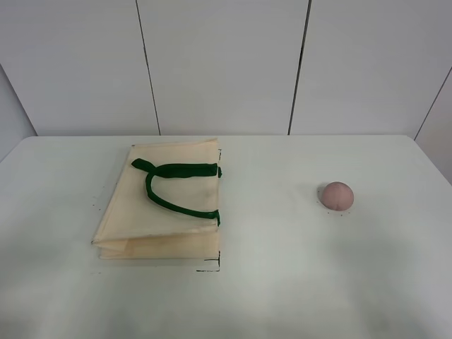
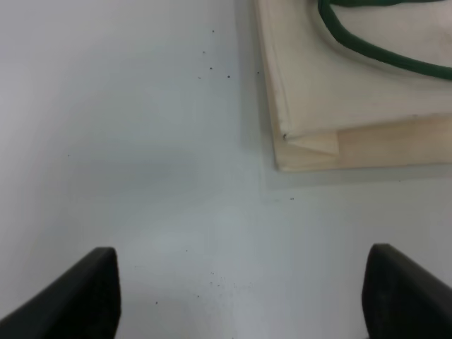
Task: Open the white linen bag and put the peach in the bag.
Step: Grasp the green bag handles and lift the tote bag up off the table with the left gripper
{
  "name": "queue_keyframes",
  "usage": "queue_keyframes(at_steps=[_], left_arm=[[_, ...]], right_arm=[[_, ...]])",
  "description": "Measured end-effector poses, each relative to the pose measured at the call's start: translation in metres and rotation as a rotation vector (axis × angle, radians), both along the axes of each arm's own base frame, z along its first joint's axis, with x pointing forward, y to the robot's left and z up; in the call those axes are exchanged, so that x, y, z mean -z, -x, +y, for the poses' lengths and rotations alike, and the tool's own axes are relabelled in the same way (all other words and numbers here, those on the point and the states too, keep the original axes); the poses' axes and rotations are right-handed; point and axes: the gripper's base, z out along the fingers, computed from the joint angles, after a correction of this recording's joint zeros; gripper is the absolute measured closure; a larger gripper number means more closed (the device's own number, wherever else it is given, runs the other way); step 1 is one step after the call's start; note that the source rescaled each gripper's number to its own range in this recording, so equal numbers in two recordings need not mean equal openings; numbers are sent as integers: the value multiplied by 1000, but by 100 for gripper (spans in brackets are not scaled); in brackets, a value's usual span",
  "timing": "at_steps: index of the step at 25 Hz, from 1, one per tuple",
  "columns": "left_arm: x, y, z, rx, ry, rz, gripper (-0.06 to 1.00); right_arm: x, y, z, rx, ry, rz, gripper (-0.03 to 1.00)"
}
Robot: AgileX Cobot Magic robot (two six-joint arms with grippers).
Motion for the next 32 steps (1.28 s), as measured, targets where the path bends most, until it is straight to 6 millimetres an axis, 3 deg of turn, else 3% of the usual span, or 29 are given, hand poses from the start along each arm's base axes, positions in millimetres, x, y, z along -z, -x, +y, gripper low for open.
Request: queue_keyframes(at_steps=[8,12,15,19,23,26,28,32], left_arm=[[-1,0,0,0,-1,-3,-5],[-12,-2,0,-1,-1,6,-5],[-27,-17,0,-1,0,82,-5],[-55,-61,0,-3,2,240,-6],[-68,-129,0,-13,12,429,-6],[-66,-182,0,-13,13,541,-6],[-56,-226,1,-14,12,619,-6],[-38,-293,1,-21,17,671,-6]], right_arm=[[0,0,0,0,0,0,-3],[0,0,0,0,0,0,-3],[0,0,0,0,0,0,-3],[0,0,0,0,0,0,-3],[0,0,0,0,0,0,-3],[0,0,0,0,0,0,-3],[0,0,0,0,0,0,-3],[0,0,0,0,0,0,-3]])
